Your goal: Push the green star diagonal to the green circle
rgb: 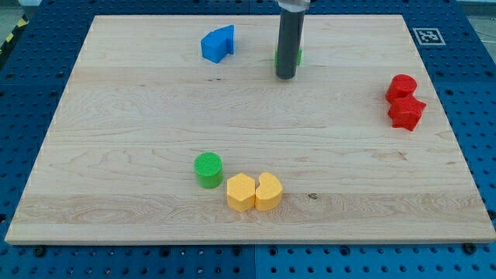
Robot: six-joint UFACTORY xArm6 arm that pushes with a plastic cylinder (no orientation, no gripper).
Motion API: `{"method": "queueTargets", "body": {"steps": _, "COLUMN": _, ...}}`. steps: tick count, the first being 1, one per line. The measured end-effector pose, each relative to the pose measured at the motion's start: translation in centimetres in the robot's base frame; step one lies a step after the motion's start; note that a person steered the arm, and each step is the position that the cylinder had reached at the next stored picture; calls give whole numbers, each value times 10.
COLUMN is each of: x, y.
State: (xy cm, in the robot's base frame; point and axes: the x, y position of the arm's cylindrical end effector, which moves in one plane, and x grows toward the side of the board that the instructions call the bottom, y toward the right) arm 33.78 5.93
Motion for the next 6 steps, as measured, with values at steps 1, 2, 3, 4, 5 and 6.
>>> {"method": "queueTargets", "body": {"steps": 1, "x": -20, "y": 0}}
{"method": "queueTargets", "body": {"steps": 2, "x": -35, "y": 0}}
{"method": "queueTargets", "body": {"steps": 3, "x": -45, "y": 0}}
{"method": "queueTargets", "body": {"steps": 4, "x": -39, "y": 0}}
{"method": "queueTargets", "body": {"steps": 5, "x": -43, "y": 0}}
{"method": "queueTargets", "body": {"steps": 6, "x": -63, "y": -8}}
